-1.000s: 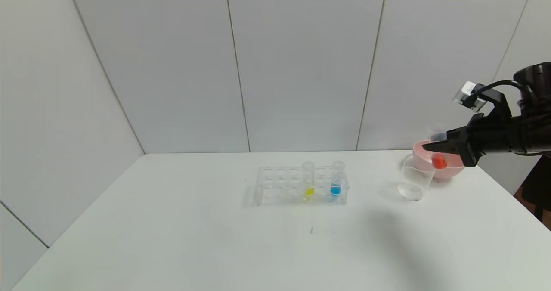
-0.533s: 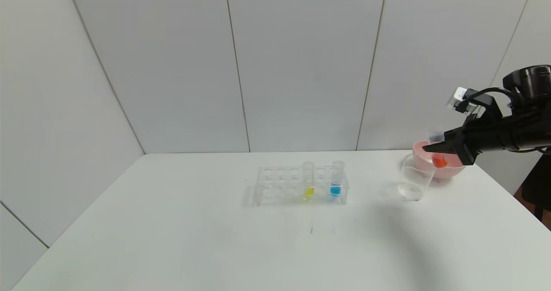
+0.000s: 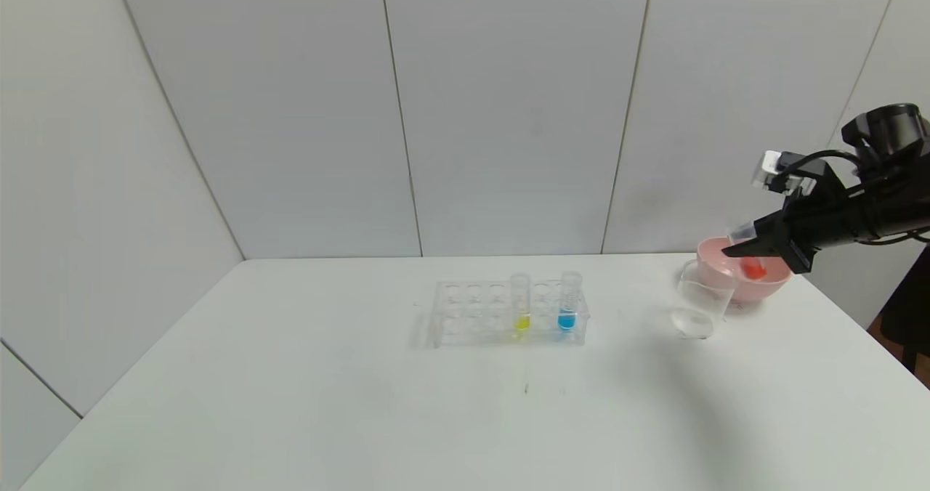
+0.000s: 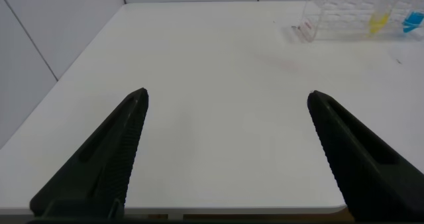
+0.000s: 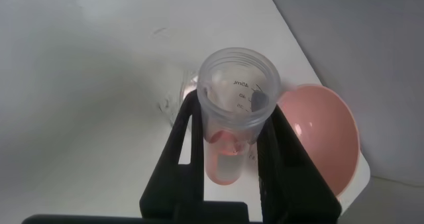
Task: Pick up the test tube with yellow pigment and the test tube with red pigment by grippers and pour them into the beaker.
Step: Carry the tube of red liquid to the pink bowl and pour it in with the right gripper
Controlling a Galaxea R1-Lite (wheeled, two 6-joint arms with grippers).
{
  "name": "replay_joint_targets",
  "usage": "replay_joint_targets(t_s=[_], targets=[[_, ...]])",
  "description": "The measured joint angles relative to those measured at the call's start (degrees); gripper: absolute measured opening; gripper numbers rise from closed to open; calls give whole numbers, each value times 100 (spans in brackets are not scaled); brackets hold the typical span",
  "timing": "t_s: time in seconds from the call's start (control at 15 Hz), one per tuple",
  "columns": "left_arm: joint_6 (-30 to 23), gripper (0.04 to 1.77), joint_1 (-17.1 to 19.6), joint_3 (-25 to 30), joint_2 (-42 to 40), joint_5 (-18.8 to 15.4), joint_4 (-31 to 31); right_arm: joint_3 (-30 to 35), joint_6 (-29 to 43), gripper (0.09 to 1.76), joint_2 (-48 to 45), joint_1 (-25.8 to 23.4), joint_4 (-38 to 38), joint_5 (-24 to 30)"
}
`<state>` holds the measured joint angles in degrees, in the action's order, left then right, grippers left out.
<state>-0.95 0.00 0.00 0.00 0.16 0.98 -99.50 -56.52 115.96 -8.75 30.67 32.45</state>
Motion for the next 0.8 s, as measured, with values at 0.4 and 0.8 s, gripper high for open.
replay_joint_targets(t_s=[0.4, 0.8], targets=[[0, 172, 0, 0, 0, 0, 0, -571, -906, 52, 405, -290, 455, -453], [0, 172, 0, 0, 0, 0, 0, -819, -1052, 52, 653, -321, 581, -621]])
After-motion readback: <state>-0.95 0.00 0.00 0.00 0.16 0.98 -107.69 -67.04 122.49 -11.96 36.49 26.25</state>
